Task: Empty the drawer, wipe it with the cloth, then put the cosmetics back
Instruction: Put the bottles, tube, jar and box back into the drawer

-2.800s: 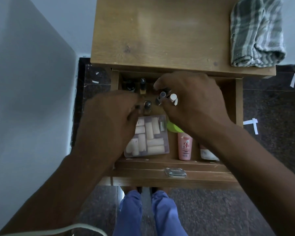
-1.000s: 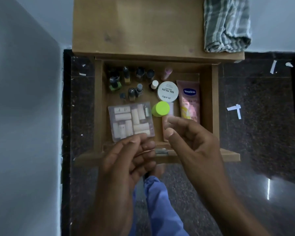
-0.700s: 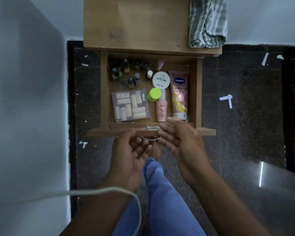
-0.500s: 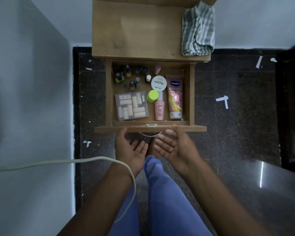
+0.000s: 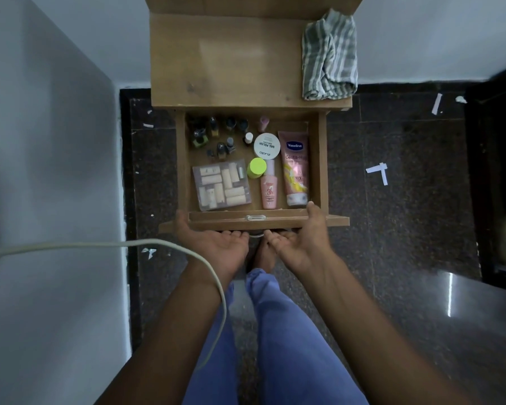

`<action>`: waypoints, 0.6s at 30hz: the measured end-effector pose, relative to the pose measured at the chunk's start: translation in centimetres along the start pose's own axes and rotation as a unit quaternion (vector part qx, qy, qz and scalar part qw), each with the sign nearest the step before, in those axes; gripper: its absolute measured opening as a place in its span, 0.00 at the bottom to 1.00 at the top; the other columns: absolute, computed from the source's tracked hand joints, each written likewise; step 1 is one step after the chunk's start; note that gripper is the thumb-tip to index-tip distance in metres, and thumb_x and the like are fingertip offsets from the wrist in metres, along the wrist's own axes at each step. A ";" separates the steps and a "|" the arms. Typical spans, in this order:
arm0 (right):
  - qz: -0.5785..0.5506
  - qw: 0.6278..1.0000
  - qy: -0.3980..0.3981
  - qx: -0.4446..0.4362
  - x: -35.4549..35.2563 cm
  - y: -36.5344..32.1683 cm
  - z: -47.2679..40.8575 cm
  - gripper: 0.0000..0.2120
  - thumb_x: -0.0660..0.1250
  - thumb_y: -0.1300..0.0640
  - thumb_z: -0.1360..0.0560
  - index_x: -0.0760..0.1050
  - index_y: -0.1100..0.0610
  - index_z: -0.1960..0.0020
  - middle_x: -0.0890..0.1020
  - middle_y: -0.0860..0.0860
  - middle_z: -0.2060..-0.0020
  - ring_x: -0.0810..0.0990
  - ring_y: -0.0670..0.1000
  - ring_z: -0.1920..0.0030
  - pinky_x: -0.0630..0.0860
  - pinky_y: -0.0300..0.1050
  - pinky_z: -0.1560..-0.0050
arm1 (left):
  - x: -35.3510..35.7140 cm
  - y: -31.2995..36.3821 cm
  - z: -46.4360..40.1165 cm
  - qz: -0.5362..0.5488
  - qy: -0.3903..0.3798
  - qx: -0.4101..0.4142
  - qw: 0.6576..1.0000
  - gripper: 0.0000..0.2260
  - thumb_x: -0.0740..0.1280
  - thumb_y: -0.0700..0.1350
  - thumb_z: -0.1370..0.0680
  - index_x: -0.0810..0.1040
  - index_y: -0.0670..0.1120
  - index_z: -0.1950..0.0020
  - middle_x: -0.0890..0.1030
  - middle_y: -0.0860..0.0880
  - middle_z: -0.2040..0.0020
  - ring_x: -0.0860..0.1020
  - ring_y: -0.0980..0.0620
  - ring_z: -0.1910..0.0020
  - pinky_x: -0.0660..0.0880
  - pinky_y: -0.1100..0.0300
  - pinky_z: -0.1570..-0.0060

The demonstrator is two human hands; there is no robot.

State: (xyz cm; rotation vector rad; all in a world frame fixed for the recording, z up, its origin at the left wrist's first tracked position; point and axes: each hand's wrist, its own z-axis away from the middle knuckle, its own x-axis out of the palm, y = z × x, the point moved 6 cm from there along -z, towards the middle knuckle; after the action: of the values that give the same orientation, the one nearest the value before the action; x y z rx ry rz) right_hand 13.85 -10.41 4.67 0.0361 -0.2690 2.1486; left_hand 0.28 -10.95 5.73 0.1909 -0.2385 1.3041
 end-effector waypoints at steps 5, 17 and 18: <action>-0.007 1.000 -0.001 -0.012 0.8 -0.4 -0.2 0.34 0.61 0.40 0.18 0.62 0.61 0.21 0.61 0.71 0.24 0.64 0.68 0.23 0.66 0.62 0.23 | 1.3 0.6 0.1 0.012 -0.027 0.004 1.000 0.43 0.60 0.70 0.24 0.61 0.43 0.18 0.60 0.37 0.18 0.59 0.39 0.19 0.52 0.40 0.20; -0.023 0.997 -0.056 -0.042 5.2 -2.7 0.7 0.41 0.63 0.42 0.17 0.49 0.66 0.18 0.62 0.74 0.25 0.68 0.71 0.26 0.70 0.64 0.26 | 6.3 3.7 0.4 -0.023 -0.109 0.024 0.994 0.43 0.61 0.69 0.23 0.64 0.41 0.19 0.65 0.35 0.21 0.62 0.36 0.21 0.54 0.39 0.20; -0.019 0.997 -0.064 -0.045 5.6 -3.0 0.5 0.41 0.63 0.42 0.17 0.49 0.66 0.18 0.62 0.75 0.26 0.69 0.71 0.27 0.70 0.64 0.26 | 6.7 3.9 0.5 -0.025 -0.115 0.026 0.993 0.43 0.62 0.69 0.23 0.63 0.40 0.19 0.64 0.35 0.20 0.62 0.36 0.20 0.54 0.39 0.20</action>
State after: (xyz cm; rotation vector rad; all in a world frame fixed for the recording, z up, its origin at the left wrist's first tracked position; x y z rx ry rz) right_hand 13.14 -4.35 6.38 0.1266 -0.4371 2.0971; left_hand -1.88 -3.89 8.05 0.3911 -0.3938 1.2391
